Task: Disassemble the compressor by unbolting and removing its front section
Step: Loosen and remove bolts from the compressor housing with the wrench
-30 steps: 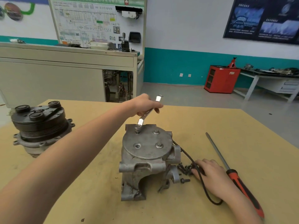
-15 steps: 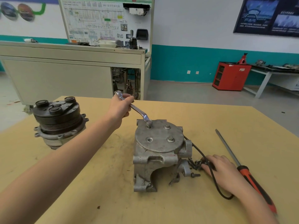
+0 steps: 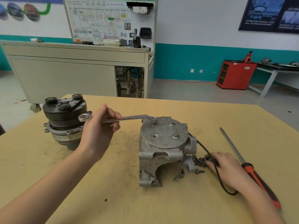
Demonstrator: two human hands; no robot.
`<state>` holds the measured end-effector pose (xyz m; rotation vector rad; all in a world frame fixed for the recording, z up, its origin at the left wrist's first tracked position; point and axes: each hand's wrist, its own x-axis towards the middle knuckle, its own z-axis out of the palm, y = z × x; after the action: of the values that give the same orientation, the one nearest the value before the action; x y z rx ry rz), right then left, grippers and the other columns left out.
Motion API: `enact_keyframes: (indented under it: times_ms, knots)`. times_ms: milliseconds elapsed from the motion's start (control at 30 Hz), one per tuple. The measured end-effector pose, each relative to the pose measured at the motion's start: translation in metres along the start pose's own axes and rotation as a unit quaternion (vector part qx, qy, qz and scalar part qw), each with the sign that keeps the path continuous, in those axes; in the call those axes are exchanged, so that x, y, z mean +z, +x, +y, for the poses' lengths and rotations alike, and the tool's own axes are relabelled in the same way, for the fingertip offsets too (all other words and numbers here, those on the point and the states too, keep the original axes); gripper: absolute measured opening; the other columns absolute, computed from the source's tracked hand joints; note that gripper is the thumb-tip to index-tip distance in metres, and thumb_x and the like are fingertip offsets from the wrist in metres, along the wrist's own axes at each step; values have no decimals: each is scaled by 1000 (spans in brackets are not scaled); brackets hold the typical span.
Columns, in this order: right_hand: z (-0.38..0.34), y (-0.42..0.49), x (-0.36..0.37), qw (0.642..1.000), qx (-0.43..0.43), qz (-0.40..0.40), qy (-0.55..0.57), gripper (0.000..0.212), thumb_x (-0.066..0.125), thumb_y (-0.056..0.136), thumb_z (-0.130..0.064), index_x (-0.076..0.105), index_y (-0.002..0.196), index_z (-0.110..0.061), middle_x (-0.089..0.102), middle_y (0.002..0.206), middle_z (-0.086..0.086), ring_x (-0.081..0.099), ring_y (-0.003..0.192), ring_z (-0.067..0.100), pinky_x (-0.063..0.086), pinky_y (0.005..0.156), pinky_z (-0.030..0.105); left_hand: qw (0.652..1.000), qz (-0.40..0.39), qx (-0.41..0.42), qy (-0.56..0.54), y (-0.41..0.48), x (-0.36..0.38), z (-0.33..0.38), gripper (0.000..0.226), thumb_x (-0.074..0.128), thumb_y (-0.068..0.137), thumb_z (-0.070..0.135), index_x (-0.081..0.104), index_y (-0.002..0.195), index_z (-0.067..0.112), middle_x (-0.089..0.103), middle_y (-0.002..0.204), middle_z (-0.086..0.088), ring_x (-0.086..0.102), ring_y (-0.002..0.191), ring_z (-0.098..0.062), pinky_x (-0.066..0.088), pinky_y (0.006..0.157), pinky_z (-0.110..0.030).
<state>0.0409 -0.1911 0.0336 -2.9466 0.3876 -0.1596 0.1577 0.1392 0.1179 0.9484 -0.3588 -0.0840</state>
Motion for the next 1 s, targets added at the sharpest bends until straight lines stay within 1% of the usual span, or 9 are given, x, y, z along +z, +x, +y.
enact_keyframes:
  times_ms: [67, 133, 333, 433, 500, 700, 800, 900, 1000]
  knots:
    - [-1, 0, -1, 1000, 0, -3, 0, 28, 41, 98, -41, 51, 123, -31, 53, 106, -12, 44, 111, 13, 39, 86, 29, 988, -38, 67, 132, -22, 4, 6, 38, 51, 93, 30, 61, 56, 23, 63, 69, -2, 49, 60, -13, 42, 56, -18]
    - [-2, 0, -2, 1000, 0, -5, -2, 29, 41, 97, -41, 50, 123, -31, 50, 102, -14, 44, 111, 13, 40, 87, 29, 931, -75, 163, 318, -40, 14, 9, 33, 50, 92, 32, 65, 62, 25, 62, 70, 0, 53, 65, -12, 42, 61, -17]
    - [-4, -2, -4, 1000, 0, -4, 5, 30, 41, 98, -41, 50, 124, -30, 56, 117, -9, 44, 112, 14, 41, 92, 30, 651, -264, 358, 616, -59, 74, 8, 36, 47, 92, 29, 49, 61, 12, 46, 60, 3, 42, 53, -17, 36, 43, -25]
    - [-4, -3, -5, 1000, -1, -6, 8, 27, 41, 98, -39, 50, 122, -30, 56, 117, -8, 44, 112, 15, 41, 90, 30, 482, -329, 352, 732, -45, 118, 2, 40, 43, 97, 39, 38, 62, 19, 36, 59, 8, 38, 50, -17, 20, 44, -17]
    - [-4, -3, -5, 1000, -5, -5, 6, 27, 41, 98, -40, 51, 120, -28, 55, 110, -10, 44, 111, 15, 41, 89, 30, 426, -359, 311, 770, -25, 149, -12, 50, 39, 100, 46, 35, 61, 16, 38, 56, 6, 41, 47, -15, 24, 45, -19]
    - [-3, -4, -5, 1000, -11, 0, 11, 31, 41, 97, -42, 49, 126, -33, 55, 116, -12, 44, 111, 11, 41, 91, 27, 393, -319, 217, 835, 51, 202, -58, 38, 39, 102, 36, 40, 69, 16, 41, 64, 3, 38, 52, -12, 24, 46, -24]
    - [-1, -3, -4, 1000, -14, 3, 15, 33, 41, 97, -42, 48, 127, -33, 55, 117, -12, 44, 112, 11, 41, 91, 27, 433, -310, 131, 836, 92, 198, -65, 37, 41, 100, 32, 40, 68, 16, 43, 68, 3, 39, 56, -12, 27, 50, -25]
    - [0, -1, -2, 1000, -14, 0, 15, 35, 40, 97, -45, 48, 128, -33, 54, 120, -13, 43, 114, 10, 41, 93, 28, 540, -273, 33, 796, 127, 171, -63, 34, 46, 98, 28, 46, 67, 13, 49, 69, 0, 43, 57, -12, 34, 54, -27]
    - [2, 0, -1, 1000, -15, 2, 9, 37, 39, 96, -47, 46, 129, -33, 53, 121, -14, 43, 114, 9, 40, 93, 28, 723, -184, -84, 661, 143, 134, -60, 33, 51, 96, 23, 56, 66, 11, 54, 63, 0, 44, 54, -12, 34, 50, -23]
